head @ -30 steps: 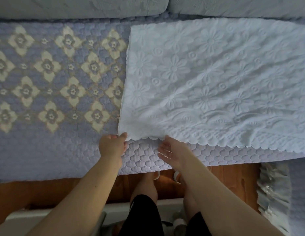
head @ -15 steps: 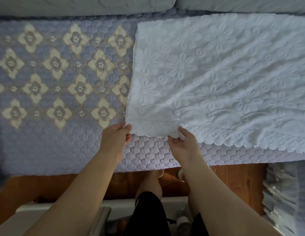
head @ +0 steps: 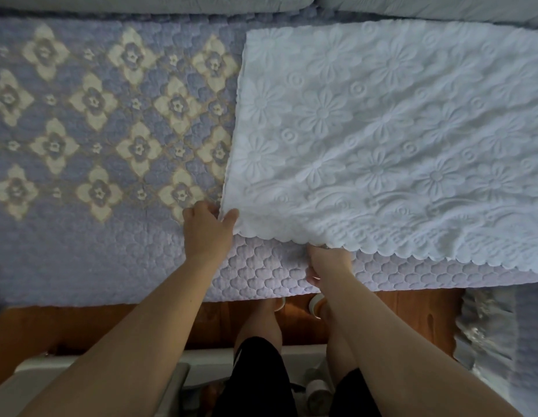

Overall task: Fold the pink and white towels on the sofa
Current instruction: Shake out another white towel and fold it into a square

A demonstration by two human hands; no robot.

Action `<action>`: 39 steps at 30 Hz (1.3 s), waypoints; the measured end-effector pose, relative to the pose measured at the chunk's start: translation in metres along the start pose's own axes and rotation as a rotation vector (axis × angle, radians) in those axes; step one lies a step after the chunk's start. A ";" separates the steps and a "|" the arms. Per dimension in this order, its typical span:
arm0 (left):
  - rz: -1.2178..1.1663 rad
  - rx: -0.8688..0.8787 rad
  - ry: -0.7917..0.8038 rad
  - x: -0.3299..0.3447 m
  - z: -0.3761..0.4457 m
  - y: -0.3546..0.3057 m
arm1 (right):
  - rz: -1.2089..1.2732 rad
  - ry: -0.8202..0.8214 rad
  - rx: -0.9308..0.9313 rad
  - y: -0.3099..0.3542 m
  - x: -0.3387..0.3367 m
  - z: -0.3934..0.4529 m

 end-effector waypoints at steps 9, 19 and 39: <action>-0.194 -0.072 0.144 0.022 -0.014 0.012 | -0.536 -0.243 -0.889 0.177 0.042 -0.152; -0.399 -0.260 0.142 0.018 -0.082 0.112 | -1.044 -0.423 -1.443 0.276 0.197 -0.228; -0.522 -0.294 -0.015 0.000 -0.096 0.138 | -1.276 -0.410 -2.070 0.279 0.271 -0.338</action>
Point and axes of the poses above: each hand's wrist, its own z-axis towards the middle knuckle, its own x-axis out of the palm, y = z × x, the point moved 10 cm from there along z, towards the middle knuckle, and after that the axes turned 15 degrees about x, right-handed, at the moved point
